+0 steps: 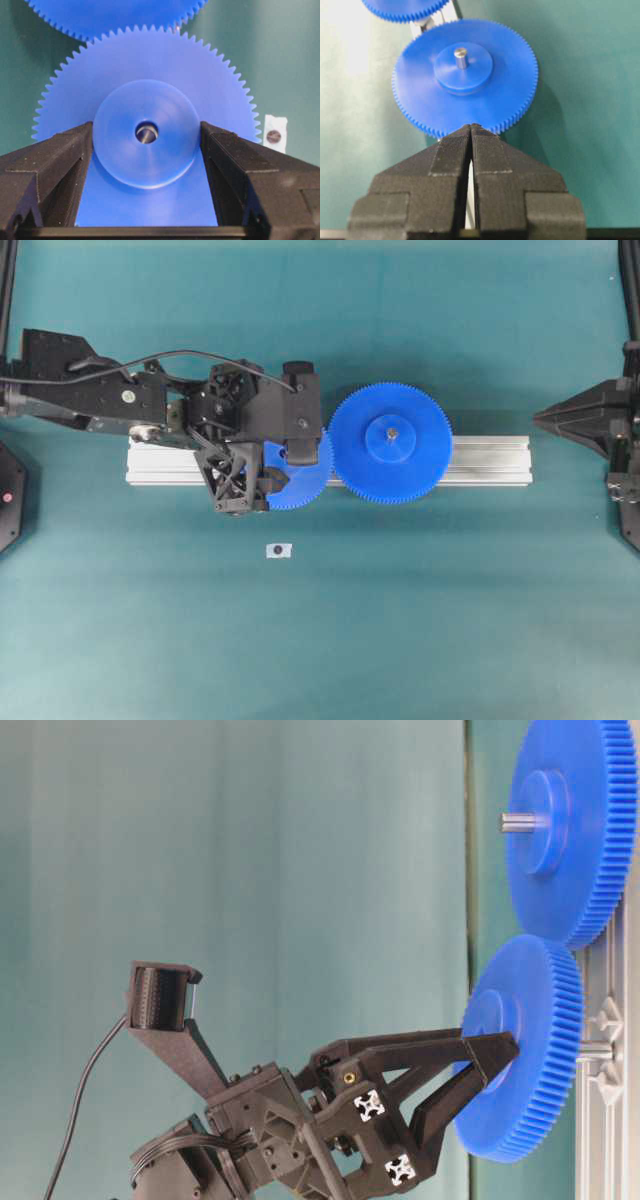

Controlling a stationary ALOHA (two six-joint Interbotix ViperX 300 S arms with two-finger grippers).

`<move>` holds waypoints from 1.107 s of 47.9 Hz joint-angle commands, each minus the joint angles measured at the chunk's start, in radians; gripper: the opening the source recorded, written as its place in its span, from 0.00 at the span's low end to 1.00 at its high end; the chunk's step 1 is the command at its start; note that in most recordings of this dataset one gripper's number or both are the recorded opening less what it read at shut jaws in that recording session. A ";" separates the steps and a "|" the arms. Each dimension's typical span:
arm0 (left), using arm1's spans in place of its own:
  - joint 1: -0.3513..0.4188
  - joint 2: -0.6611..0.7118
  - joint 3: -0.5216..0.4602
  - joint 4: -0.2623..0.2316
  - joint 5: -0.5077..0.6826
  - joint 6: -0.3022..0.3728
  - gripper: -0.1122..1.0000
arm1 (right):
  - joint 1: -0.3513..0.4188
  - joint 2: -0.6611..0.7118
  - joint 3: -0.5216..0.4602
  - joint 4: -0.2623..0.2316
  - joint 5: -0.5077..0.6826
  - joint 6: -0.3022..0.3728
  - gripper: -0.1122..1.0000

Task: Insert the small gear onto the shaft.
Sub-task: 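Align the gear bore with the shaft and push it on, meshing with large gear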

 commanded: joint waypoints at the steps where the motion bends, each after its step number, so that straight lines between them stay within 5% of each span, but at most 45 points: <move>1: 0.018 -0.009 -0.005 0.002 0.003 0.000 0.74 | -0.005 0.006 -0.014 -0.002 -0.009 0.009 0.15; 20: 0.035 -0.049 0.038 0.002 0.037 -0.003 0.74 | -0.005 0.006 -0.011 -0.002 -0.009 0.020 0.15; 53: 0.032 -0.002 -0.025 0.002 0.008 0.006 0.74 | -0.005 0.006 -0.011 -0.002 -0.011 0.025 0.15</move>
